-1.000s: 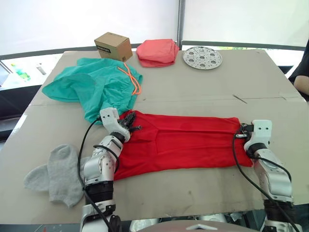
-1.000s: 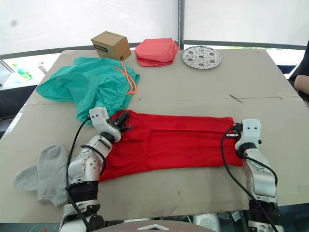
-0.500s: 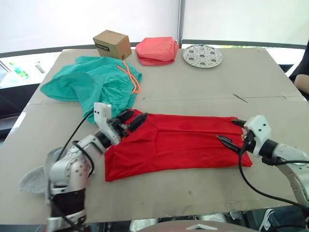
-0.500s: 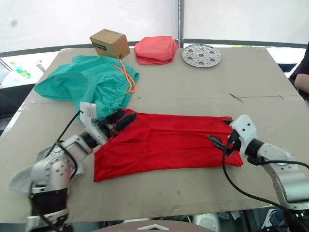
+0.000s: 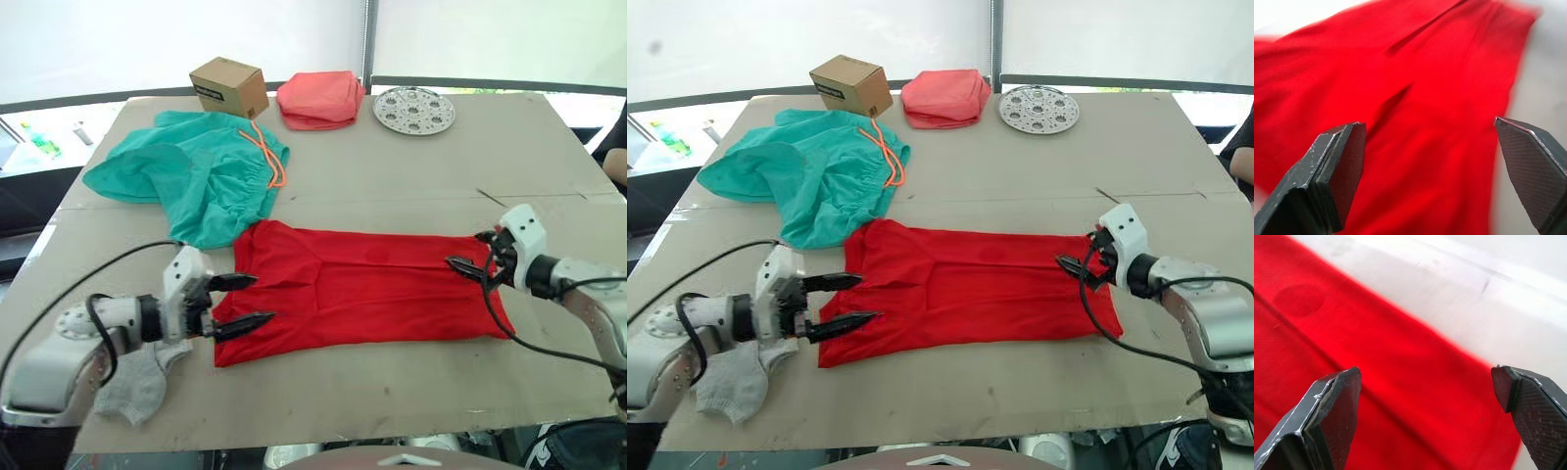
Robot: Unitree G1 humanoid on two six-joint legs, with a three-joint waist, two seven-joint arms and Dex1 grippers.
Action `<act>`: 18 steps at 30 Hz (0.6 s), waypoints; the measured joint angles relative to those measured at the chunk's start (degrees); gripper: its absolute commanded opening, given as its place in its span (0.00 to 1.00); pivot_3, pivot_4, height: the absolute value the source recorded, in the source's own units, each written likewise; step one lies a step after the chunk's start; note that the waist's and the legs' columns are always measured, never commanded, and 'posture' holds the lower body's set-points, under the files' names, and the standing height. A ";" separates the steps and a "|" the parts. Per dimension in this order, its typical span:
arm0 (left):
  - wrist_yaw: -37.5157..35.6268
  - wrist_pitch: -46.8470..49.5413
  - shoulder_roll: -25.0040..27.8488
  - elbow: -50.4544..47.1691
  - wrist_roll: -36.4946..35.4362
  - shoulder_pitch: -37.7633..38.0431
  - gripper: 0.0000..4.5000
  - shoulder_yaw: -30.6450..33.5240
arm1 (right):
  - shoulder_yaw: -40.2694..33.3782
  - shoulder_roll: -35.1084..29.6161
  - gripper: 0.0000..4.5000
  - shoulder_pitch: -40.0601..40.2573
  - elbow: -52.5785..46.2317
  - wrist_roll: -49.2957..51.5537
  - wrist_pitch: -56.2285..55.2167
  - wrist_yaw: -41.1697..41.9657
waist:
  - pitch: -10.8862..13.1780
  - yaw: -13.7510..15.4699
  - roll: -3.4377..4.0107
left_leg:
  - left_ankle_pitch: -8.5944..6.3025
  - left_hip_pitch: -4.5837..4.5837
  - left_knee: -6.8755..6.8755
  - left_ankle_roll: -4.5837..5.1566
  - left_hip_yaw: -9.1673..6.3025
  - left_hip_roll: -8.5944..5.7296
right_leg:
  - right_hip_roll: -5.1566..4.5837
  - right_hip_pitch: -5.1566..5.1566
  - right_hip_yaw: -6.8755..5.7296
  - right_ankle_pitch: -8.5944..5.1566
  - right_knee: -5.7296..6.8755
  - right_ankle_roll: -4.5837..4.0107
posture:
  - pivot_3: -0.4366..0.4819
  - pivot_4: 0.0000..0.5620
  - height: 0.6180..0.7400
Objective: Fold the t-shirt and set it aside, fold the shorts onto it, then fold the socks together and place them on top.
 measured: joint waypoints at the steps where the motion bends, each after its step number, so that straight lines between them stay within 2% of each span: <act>1: 1.49 1.11 -0.66 2.29 0.29 -3.63 0.99 -0.31 | 1.44 -0.51 1.00 -2.11 1.87 -1.19 0.67 -0.23 | 0.03 0.15 -0.03 | 0.01 -0.07 0.02 0.01 -0.08 -0.01 | 0.03 -0.01 -0.14 0.01 -0.01 0.01 | 0.48 0.27 1.00; 5: 7.37 7.37 -1.62 9.53 3.28 -15.52 0.99 -4.16 | 6.30 -2.13 1.00 -5.92 7.45 -4.82 1.49 0.45 | 0.00 0.34 -0.14 | 0.02 -0.10 0.03 0.02 -0.07 -0.12 | 0.16 0.12 -0.19 0.05 -0.03 0.00 | 0.48 0.27 1.00; 9: 11.47 13.06 -3.04 15.16 5.75 -21.66 0.99 -7.54 | 8.53 -2.77 1.00 -7.05 10.10 -5.29 2.51 2.52 | 0.04 -0.17 -0.21 | 0.11 -0.12 0.02 -0.13 0.01 -0.14 | 0.17 0.13 -0.13 0.27 -0.10 0.06 | 0.48 0.27 1.00; 18: 14.58 20.11 -4.58 15.62 6.54 -24.40 0.99 -9.21 | 10.04 -2.01 1.00 -9.71 13.49 -6.64 2.00 4.49 | 0.03 -0.28 -0.33 | 0.01 -0.01 0.03 0.02 0.01 -0.10 | 0.12 0.16 -0.08 0.12 -0.04 0.29 | 0.48 0.27 1.00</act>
